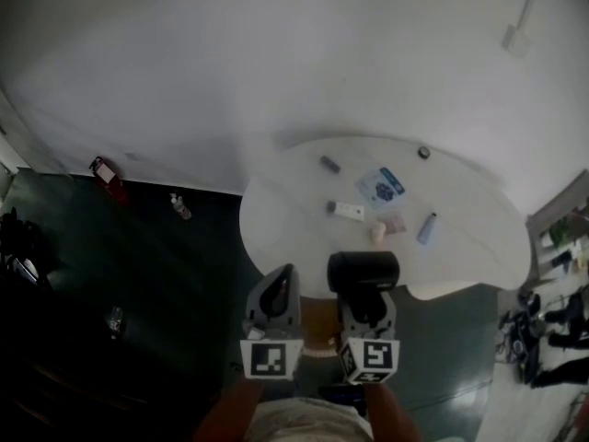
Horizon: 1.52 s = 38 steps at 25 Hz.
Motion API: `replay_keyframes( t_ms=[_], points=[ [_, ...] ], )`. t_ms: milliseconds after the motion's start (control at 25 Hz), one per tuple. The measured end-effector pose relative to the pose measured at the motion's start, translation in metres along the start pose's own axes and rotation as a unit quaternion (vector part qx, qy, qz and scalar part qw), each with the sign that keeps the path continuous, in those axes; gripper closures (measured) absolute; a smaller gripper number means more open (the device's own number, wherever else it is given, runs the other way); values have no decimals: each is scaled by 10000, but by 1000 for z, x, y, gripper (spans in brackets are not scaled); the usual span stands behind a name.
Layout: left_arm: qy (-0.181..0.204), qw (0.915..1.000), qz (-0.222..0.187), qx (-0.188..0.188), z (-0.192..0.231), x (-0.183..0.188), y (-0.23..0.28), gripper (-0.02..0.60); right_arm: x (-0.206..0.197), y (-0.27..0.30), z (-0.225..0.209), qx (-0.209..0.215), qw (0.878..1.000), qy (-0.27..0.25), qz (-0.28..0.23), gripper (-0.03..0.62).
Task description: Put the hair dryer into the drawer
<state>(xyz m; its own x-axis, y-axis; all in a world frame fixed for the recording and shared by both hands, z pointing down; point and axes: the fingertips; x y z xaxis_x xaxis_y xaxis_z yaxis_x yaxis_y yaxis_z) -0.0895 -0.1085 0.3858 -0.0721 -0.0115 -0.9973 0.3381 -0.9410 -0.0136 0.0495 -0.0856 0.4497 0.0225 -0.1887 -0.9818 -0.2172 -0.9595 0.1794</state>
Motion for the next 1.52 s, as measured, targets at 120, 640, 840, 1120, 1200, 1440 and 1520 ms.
replay_keyframes(
  t_ms=[120,640,840,1120,1200,1440,1520],
  points=[
    [-38,10000,13,28,1,-2,-1,581,-4,-6,2,73,9998,100,138,347],
    [127,9998,129,27,-3,-13,-4,581,-85,-28,21,385,9685,714,2354,347],
    [71,9998,178,59,-5,-18,-5,581,-112,-37,26,452,9468,848,3072,347],
    [11,9997,227,111,-4,-22,-6,581,-156,-56,36,477,8969,1009,4279,347],
    [-13,9997,233,103,-4,-23,-5,581,-167,-62,35,397,8854,1099,4499,347],
    [68,9998,165,92,-3,-21,-5,581,-191,-61,39,458,8715,1231,4724,347],
    [30,9998,184,102,-2,-22,-4,581,-198,-60,41,455,8678,1215,4797,347]
  ],
)
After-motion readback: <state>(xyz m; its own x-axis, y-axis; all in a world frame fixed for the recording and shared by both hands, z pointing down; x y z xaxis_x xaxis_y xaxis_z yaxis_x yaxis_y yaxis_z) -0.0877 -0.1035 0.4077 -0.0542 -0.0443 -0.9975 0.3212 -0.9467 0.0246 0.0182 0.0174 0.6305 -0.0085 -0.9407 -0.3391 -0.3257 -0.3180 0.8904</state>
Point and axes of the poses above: the fingertips, and each gripper's own axes: y forward along the fingers, z to its left, x out of its top, and after that the axes turned 2 degrees about x, right-handed
